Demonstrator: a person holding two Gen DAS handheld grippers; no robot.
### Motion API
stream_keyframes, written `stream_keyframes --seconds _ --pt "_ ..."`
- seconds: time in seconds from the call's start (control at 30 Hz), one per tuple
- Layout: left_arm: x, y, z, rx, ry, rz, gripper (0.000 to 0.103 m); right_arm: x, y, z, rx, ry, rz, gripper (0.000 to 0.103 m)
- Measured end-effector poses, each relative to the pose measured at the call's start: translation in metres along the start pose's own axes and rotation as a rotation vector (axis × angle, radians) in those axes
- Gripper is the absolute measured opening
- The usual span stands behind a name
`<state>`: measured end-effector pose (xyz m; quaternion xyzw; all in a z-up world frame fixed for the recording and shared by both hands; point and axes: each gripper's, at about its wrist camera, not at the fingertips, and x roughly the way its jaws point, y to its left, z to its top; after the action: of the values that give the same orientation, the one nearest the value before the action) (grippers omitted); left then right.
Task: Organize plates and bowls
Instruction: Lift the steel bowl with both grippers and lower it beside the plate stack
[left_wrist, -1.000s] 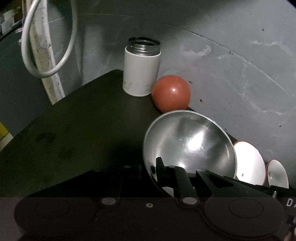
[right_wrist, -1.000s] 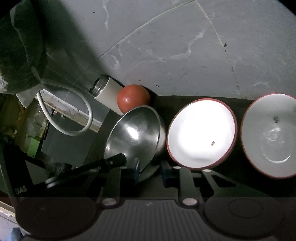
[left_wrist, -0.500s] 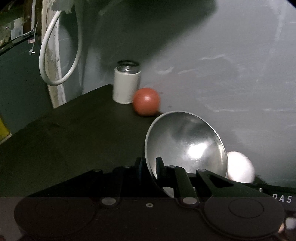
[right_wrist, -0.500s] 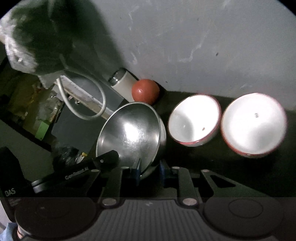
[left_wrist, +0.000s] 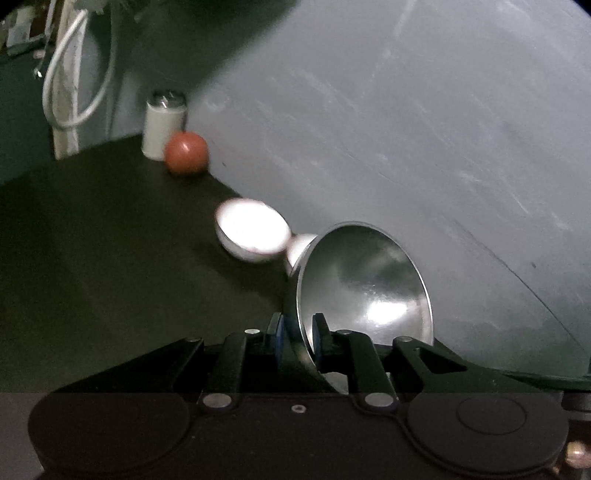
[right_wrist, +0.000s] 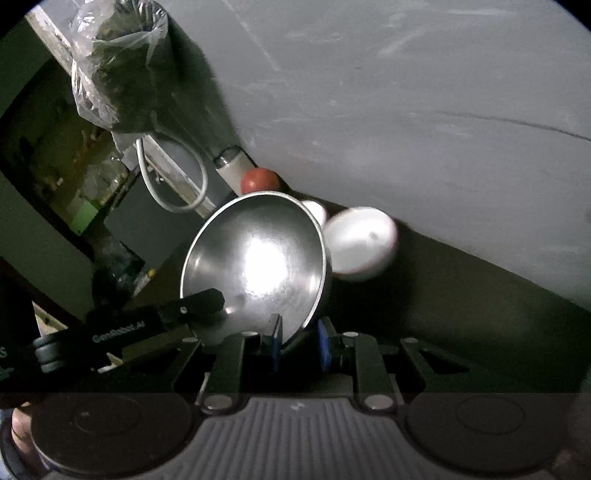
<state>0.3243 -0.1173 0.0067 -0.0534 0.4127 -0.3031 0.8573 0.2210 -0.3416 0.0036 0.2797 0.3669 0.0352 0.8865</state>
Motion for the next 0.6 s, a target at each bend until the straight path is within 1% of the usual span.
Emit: stream_keyframes --seconds 0.23,0.43,0.6 --pt "0.008 -0.026 -0.039 -0.037 0.127 -0.006 0.017 -0.031 -0.033 -0.028 -0.002 0.114 -0.053 0.023" --pt "0.014 -0.022 -0.055 -0.085 0.213 0.001 0.017 -0.041 -0.047 -0.045 -0.006 0.190 -0.068 0.023" --pt "0.013 -0.017 -0.062 -0.121 0.253 0.011 0.018 -0.041 -0.049 -0.049 -0.012 0.236 -0.061 0.023"
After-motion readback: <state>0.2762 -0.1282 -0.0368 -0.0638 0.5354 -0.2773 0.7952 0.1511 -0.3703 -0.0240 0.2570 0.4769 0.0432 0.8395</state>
